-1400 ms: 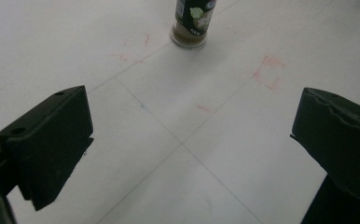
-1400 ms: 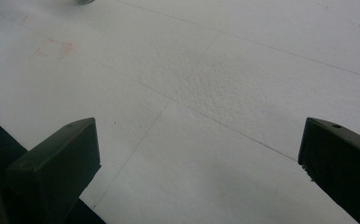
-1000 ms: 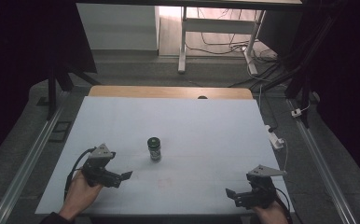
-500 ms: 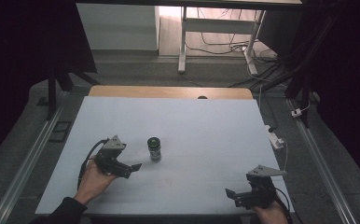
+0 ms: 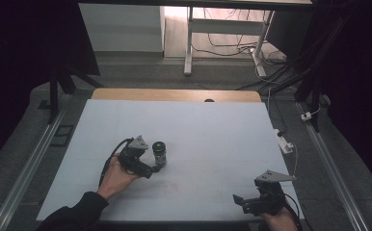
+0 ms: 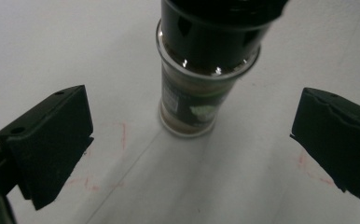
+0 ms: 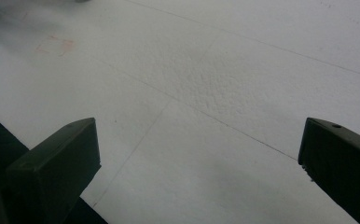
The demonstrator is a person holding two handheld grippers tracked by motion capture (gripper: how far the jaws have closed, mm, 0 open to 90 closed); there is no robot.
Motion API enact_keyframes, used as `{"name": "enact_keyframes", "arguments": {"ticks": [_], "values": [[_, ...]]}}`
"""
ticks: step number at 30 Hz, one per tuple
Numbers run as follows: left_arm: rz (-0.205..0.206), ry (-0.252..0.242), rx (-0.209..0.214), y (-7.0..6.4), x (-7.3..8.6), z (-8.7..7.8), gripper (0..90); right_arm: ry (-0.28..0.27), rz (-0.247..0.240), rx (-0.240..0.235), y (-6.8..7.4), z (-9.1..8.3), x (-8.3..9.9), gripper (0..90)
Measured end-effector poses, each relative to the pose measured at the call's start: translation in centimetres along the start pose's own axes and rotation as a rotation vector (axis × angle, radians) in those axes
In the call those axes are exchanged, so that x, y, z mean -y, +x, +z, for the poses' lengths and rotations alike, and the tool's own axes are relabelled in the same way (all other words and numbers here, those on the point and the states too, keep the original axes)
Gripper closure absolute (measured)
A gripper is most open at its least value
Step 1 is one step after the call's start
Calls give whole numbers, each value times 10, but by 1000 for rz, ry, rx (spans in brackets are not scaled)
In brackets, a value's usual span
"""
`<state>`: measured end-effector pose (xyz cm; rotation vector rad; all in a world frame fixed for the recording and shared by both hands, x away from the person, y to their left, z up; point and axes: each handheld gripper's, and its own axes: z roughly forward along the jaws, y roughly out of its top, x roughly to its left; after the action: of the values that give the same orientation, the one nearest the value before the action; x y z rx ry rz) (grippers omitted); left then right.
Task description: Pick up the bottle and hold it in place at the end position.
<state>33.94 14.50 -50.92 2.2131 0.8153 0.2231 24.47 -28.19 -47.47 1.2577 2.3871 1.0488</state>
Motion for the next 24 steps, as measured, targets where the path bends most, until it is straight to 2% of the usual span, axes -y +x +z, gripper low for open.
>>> {"name": "enact_keyframes", "arguments": {"ticks": [2,5,6,10,15,18,20,24], "values": [[-8,0,-3,1,-1,5,0,0,-1,0,0,0,0,0],[2,4,-19,2,-2,7,42,0,-2,-1,0,0,0,0],[19,3,-23,3,-2,8,71,0,-3,-2,0,0,0,0],[42,3,-6,3,-4,9,232,2,-4,-2,1,0,0,0],[71,12,-20,1,-5,12,400,1,-5,-2,1,0,0,0],[94,10,-1,-2,-6,12,504,0,-6,-2,1,0,0,0],[97,12,-7,-3,-6,12,528,1,-6,-2,1,0,0,0],[77,14,-4,-2,-7,12,532,1,-9,-2,1,0,0,0]]}}
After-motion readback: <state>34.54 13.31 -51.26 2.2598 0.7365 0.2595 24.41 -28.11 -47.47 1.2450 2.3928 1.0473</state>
